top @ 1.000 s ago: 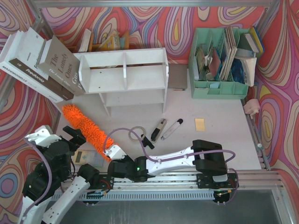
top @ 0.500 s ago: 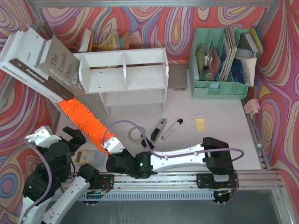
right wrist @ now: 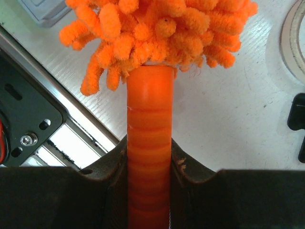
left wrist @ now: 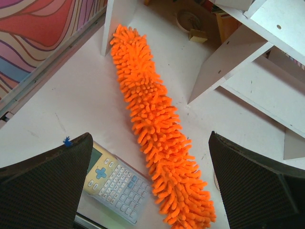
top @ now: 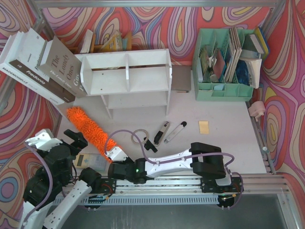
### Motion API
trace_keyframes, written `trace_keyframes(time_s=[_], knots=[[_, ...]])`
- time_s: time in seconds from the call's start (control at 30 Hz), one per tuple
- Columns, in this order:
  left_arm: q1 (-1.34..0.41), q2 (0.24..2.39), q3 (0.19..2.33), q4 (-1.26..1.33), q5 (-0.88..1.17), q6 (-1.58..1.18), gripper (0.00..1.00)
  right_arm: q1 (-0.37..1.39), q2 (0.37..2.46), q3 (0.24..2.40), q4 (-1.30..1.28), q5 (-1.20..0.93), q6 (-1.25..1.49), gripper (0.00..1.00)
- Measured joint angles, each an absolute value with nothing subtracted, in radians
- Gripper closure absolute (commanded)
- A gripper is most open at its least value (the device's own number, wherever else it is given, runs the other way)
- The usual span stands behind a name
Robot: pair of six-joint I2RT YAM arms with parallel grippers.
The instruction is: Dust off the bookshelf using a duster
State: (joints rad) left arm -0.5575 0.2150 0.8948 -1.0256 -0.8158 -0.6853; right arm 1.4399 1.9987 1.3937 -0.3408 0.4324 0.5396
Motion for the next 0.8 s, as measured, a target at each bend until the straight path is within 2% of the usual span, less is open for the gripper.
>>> trace_keyframes(time_s=[0.47, 0.8], knots=[[-0.558, 0.21, 0.895, -1.023, -0.815, -0.685, 0.02, 1.414, 1.926, 1.492, -0.338, 0.504, 0.49, 1.0], [-0.558, 0.21, 0.895, -1.023, -0.816, -0.685, 0.02, 1.398, 1.96, 1.432, -0.324, 0.469, 0.513, 1.0]])
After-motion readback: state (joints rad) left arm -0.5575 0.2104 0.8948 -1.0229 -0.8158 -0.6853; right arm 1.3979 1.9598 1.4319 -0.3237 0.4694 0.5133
